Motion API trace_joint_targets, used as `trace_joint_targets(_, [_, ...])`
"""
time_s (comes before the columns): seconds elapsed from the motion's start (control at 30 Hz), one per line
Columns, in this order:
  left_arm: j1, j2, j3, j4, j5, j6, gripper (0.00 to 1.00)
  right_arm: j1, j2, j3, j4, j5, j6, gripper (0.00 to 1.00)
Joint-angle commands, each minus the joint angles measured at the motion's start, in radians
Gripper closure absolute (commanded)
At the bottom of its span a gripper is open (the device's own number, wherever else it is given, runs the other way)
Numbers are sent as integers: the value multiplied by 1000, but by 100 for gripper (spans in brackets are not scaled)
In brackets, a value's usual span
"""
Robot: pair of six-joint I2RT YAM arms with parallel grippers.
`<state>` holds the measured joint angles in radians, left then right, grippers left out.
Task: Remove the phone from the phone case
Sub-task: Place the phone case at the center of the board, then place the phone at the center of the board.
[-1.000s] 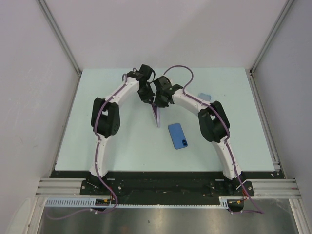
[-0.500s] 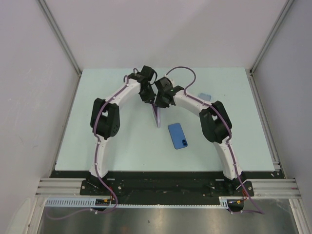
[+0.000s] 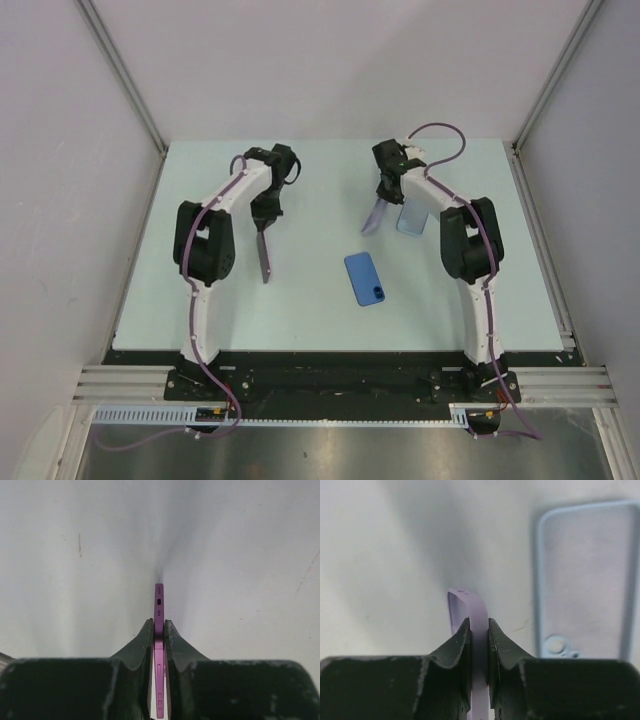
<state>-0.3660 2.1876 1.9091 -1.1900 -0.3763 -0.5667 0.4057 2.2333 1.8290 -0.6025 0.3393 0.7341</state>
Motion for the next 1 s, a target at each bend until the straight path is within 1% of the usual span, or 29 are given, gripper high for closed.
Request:
trace_joint_targets(0.0, [-14,-48,11,-74,-39,33,100,1,-21,-19,-43,153,-36,100])
trace_joint_targets(0.07, [-14,-49,11,-69,-38,30,100,-4,-20,-28,-28,130,-35,100])
trace_joint_targets(0.17, [-10,-52,11,-57,-35,34,100,-27,-17,-48,17,41,-42,100])
trace_joint_targets(0.23, [-1,-55,10,-49,-24,34,100,-37,-17,-46,30,26,-48,100])
trace_joint_targets(0.33, [15,-66,-2,-23,5,41,100,-62,-15,-59,85,-43,-70,100])
trace_joint_targets(0.37, [18,-75,-2,-10,17,51,100,-71,-11,-57,90,-78,-70,94])
trace_joint_targets(0.4, [22,-83,-5,0,26,56,100,-79,-11,-54,93,-89,-73,85])
trace_joint_targets(0.43, [32,-92,-13,10,55,62,100,-85,-9,-53,95,-97,-81,73])
trace_joint_targets(0.47, [38,-116,-22,47,80,80,100,-100,-12,-47,84,-88,-82,52])
trace_joint_targets(0.53, [51,-152,-63,96,134,103,100,-111,-26,-39,69,-79,-93,38])
trace_joint_targets(0.57, [55,-164,-71,131,169,117,100,-125,-32,-34,60,-65,-102,30])
trace_joint_targets(0.63, [67,-206,-108,174,220,133,99,-140,-61,-27,34,-48,-110,27])
trace_joint_targets(0.67, [73,-218,-116,208,281,145,100,-145,-79,-30,30,-39,-114,27])
trace_joint_targets(0.73, [88,-256,-160,262,358,159,100,-163,-144,-43,24,-31,-125,26])
trace_joint_targets(0.8, [98,-282,-189,337,474,171,100,-174,-193,-82,21,-17,-145,25])
trace_joint_targets(0.83, [108,-311,-231,367,520,185,100,-176,-257,-103,21,-13,-153,25])
trace_joint_targets(0.87, [114,-324,-252,430,565,192,100,-180,-286,-149,24,-13,-162,24])
trace_joint_targets(0.9, [124,-333,-275,461,682,197,100,-188,-325,-181,26,-14,-173,24])
trace_joint_targets(0.97, [147,-335,-324,521,761,202,100,-195,-421,-238,23,-23,-177,23])
